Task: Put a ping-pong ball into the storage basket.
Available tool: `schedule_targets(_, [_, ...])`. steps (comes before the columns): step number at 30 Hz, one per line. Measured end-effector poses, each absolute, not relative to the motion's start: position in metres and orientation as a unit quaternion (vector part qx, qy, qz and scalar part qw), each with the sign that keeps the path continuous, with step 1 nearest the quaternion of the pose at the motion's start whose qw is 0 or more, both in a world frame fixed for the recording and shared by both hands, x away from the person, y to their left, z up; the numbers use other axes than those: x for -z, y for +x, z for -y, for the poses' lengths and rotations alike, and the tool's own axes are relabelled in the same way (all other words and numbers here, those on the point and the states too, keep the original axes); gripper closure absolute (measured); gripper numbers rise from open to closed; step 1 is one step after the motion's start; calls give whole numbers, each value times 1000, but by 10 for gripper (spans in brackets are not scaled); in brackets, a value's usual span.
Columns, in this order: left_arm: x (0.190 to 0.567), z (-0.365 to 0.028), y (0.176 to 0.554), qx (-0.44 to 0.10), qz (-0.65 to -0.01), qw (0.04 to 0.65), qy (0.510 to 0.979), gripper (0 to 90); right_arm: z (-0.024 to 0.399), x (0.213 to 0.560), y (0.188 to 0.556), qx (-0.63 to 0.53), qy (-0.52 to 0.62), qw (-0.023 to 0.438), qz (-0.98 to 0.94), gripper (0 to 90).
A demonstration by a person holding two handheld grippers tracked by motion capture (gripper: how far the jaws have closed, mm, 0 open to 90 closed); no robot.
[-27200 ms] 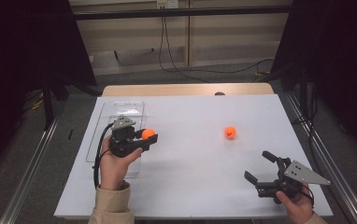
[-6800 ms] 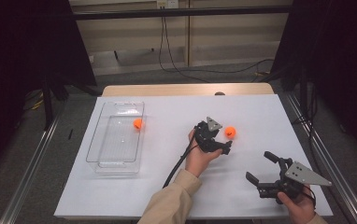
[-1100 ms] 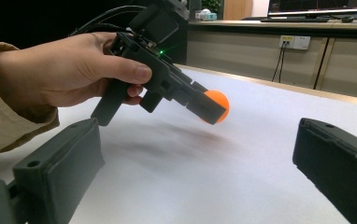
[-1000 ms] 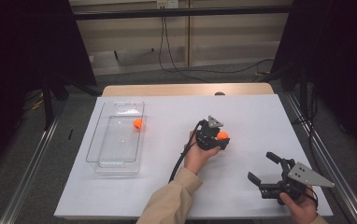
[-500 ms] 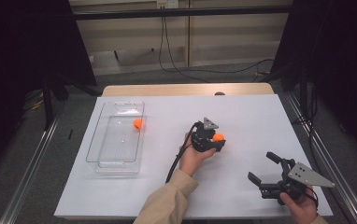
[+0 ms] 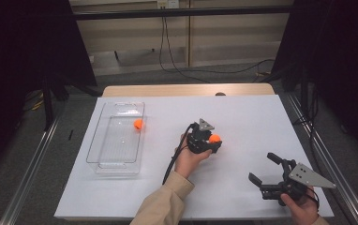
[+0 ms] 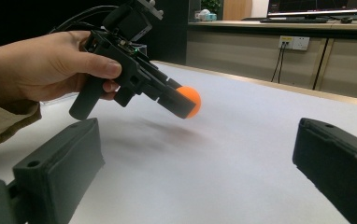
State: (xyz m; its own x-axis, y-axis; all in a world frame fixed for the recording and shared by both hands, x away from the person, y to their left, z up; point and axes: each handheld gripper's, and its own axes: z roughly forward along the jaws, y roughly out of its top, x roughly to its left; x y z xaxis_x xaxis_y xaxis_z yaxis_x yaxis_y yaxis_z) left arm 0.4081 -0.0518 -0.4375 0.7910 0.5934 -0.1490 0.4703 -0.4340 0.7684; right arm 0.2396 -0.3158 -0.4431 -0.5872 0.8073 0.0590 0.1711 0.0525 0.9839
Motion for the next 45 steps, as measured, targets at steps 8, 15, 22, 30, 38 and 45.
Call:
schedule_targets(8, [436,46,409,-75,-321,427,842,509,315,443,240,-584,363,272,-673,12])
schedule_targets(15, [435,42,409,-75,-323,425,842,509,316,443,240,-584,363,273,-673,13])
schedule_targets(22, [436,38,407,-75,-324,425,842,509,315,443,240,-585,364,272,-672,13])
schedule_targets(30, [438,33,405,-76,-325,419,844,509,315,443,240,-584,362,273,-674,13])
schedule_targets(38, [439,30,404,-68,-328,419,844,509,315,443,240,-584,361,273,-673,13])
schedule_targets(45, [438,29,402,-66,-326,420,845,509,315,443,240,-584,361,273,-673,13])
